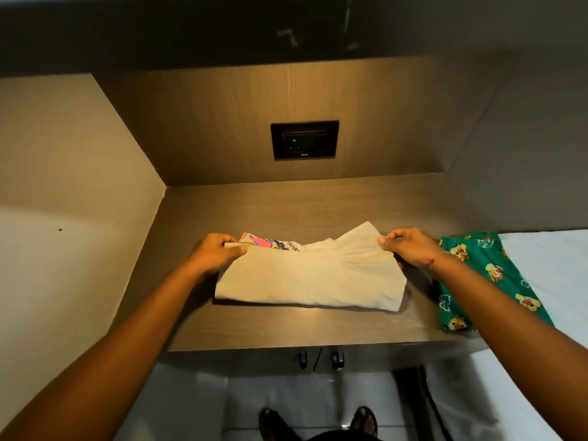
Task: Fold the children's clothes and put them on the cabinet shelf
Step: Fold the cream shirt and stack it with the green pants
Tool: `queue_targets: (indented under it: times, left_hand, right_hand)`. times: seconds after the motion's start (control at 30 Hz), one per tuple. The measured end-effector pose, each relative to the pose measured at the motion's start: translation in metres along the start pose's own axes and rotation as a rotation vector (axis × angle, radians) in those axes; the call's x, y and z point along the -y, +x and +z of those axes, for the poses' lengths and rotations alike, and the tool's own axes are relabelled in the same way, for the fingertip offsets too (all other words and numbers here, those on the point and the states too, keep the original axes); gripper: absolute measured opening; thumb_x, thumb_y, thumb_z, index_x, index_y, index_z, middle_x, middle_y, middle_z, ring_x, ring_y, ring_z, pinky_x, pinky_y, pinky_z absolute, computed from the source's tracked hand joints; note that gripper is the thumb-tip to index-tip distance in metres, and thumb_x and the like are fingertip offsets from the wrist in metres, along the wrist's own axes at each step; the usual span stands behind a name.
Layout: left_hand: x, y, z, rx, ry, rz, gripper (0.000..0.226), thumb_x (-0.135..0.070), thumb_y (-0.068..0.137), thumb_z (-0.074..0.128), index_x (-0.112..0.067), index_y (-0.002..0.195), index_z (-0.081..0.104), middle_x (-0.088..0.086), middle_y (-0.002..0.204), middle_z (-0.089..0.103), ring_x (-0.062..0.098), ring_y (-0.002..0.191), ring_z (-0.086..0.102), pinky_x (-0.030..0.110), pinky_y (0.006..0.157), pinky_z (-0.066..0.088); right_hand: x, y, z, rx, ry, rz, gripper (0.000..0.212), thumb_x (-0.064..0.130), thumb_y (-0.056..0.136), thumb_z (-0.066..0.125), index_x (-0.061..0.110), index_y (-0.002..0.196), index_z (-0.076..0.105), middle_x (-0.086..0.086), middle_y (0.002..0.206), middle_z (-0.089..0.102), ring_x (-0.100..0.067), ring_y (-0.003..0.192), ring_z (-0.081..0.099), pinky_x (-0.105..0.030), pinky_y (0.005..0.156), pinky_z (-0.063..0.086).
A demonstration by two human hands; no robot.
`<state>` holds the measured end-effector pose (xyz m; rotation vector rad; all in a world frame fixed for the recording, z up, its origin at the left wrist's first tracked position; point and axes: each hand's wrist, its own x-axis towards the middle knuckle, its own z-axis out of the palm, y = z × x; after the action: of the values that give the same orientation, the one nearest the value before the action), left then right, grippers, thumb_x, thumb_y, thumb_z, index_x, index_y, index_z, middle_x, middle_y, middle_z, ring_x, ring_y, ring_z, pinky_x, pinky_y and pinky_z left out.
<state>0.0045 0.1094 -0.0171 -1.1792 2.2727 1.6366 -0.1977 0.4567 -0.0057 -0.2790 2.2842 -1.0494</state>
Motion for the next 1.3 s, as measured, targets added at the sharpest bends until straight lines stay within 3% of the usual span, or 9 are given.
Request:
queue_targets:
  times: [0.13,0.4,0.47,0.57,0.67,0.77,1.03,1.17,1.3]
  left_hand:
    - [-0.013,0.035,0.001,-0.014,0.198,0.038,0.008,-0.03,0.089,0.069,-0.022,0.087,0.069,0.004,0.097,0.071,0.021,0.085,0.066,0.031,0.069,0.052]
    - [-0.009,0.057,0.008,-0.227,0.281,0.195,0.014,-0.04,0.089,0.065,-0.026,0.087,0.066,0.0,0.095,0.069,0.026,0.094,0.063,0.035,0.075,0.051]
    - [-0.005,0.052,0.017,-0.345,0.418,0.246,0.017,-0.045,0.092,0.058,-0.031,0.101,0.061,0.002,0.111,0.067,0.026,0.102,0.06,0.037,0.08,0.051]
    - [0.005,0.039,0.037,-0.489,0.704,0.418,0.055,-0.053,0.092,0.049,-0.025,0.139,0.042,0.005,0.141,0.049,0.028,0.128,0.044,0.046,0.1,0.042]
    - [0.01,0.025,0.073,-0.293,0.824,0.583,0.07,-0.061,0.095,0.032,-0.024,0.153,0.021,0.006,0.161,0.02,0.026,0.148,0.013,0.046,0.117,0.015]
    - [0.02,0.025,0.093,-0.148,0.958,0.543,0.074,-0.069,0.093,0.012,-0.03,0.155,0.001,0.001,0.164,-0.006,0.024,0.149,-0.012,0.045,0.119,-0.007]
    - [0.053,0.002,0.075,-0.215,0.97,0.464,0.08,-0.075,0.089,0.003,-0.031,0.154,-0.006,0.001,0.162,-0.018,0.021,0.146,-0.023,0.045,0.117,-0.017]
    - [0.062,-0.022,0.073,-0.275,0.95,0.418,0.078,-0.076,0.089,0.016,-0.034,0.154,0.012,0.001,0.164,0.003,0.024,0.15,0.001,0.05,0.117,0.006]
    - [0.028,0.002,0.036,-0.237,0.989,0.568,0.068,-0.057,0.089,0.049,-0.029,0.148,0.032,0.001,0.156,0.031,0.024,0.141,0.027,0.047,0.107,0.026]
  right_hand:
    - [0.005,0.03,0.006,-0.14,-0.333,-0.036,0.022,0.041,0.093,0.059,0.024,0.081,0.065,-0.005,0.086,0.068,-0.026,0.083,0.062,-0.041,0.08,0.055]
    - [-0.004,0.043,0.024,-0.491,-0.445,-0.12,0.022,0.046,0.094,0.054,0.026,0.096,0.065,-0.004,0.087,0.068,-0.022,0.08,0.058,-0.034,0.068,0.049]
    - [-0.002,0.04,0.028,-0.548,-0.471,-0.115,0.025,0.043,0.096,0.053,0.025,0.111,0.062,-0.007,0.1,0.069,-0.027,0.092,0.06,-0.039,0.076,0.05]
    - [0.004,0.027,0.044,-0.652,-0.548,-0.317,0.038,0.037,0.097,0.05,0.022,0.132,0.049,-0.007,0.124,0.06,-0.028,0.116,0.053,-0.048,0.094,0.047]
    - [0.016,0.012,0.084,-0.483,-0.572,-0.487,0.049,0.04,0.097,0.042,0.022,0.142,0.041,-0.007,0.143,0.049,-0.028,0.133,0.042,-0.048,0.108,0.036]
    - [0.007,0.013,0.115,-0.24,-0.804,-0.364,0.067,0.058,0.097,0.025,0.027,0.154,0.014,-0.004,0.163,0.013,-0.027,0.15,0.007,-0.05,0.12,0.006]
    - [-0.031,0.02,0.088,-0.193,-0.944,-0.322,0.084,0.077,0.086,0.001,0.028,0.154,-0.007,-0.002,0.163,-0.012,-0.025,0.149,-0.016,-0.053,0.117,-0.015]
    - [-0.029,0.011,0.079,-0.14,-0.964,-0.451,0.076,0.069,0.092,0.014,0.03,0.153,-0.007,0.002,0.159,-0.017,-0.025,0.149,-0.014,-0.055,0.115,-0.016]
    - [-0.003,0.032,0.05,-0.03,-0.954,-0.533,0.062,0.038,0.1,0.042,0.033,0.154,0.012,-0.001,0.164,0.004,-0.028,0.15,0.007,-0.053,0.118,0.011]
